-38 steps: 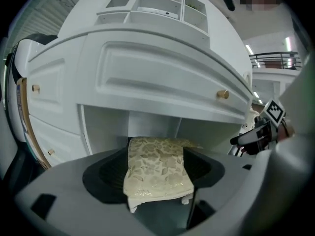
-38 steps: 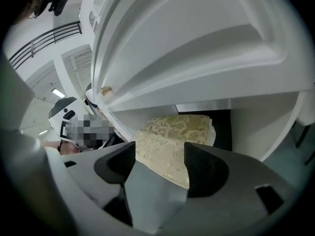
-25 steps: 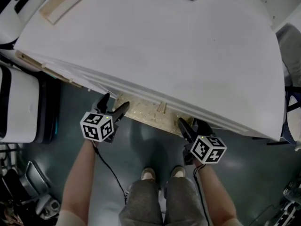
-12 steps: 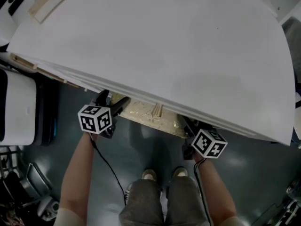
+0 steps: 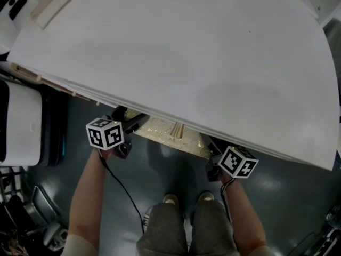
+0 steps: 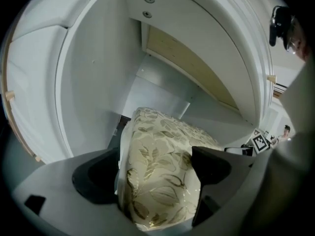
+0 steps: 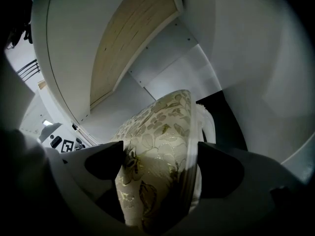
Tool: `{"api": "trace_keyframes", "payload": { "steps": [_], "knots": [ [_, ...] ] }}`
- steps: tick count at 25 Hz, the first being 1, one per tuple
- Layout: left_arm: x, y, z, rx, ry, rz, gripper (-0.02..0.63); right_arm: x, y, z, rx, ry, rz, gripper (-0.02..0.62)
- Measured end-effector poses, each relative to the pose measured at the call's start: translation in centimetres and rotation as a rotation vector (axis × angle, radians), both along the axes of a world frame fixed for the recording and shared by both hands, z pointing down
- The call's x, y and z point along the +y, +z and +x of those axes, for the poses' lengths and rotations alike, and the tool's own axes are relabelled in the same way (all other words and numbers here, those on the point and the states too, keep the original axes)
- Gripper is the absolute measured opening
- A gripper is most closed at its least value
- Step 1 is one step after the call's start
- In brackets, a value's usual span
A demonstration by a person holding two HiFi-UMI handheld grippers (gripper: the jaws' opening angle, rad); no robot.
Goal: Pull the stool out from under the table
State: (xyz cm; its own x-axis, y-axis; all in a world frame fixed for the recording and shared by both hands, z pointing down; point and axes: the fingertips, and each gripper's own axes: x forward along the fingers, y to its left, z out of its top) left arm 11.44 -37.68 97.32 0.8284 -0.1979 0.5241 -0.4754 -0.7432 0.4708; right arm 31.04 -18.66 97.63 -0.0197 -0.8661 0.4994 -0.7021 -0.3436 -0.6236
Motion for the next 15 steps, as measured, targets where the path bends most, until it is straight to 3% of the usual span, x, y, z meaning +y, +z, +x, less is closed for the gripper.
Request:
{"api": "trace_keyframes", "payload": {
  "steps": [8, 15],
  "knots": [
    [0.1, 0.3, 0.1, -0.023, 0.007, 0.018, 0.451, -0.1, 0.3, 0.0, -0.028, 0.020, 0.013, 0.462],
    [3.4, 0.4, -0.9, -0.047, 0.032, -0.046, 0.451, 3.0, 0.3, -0.9, -0.025, -0.003, -0.006, 0.462]
  ]
}}
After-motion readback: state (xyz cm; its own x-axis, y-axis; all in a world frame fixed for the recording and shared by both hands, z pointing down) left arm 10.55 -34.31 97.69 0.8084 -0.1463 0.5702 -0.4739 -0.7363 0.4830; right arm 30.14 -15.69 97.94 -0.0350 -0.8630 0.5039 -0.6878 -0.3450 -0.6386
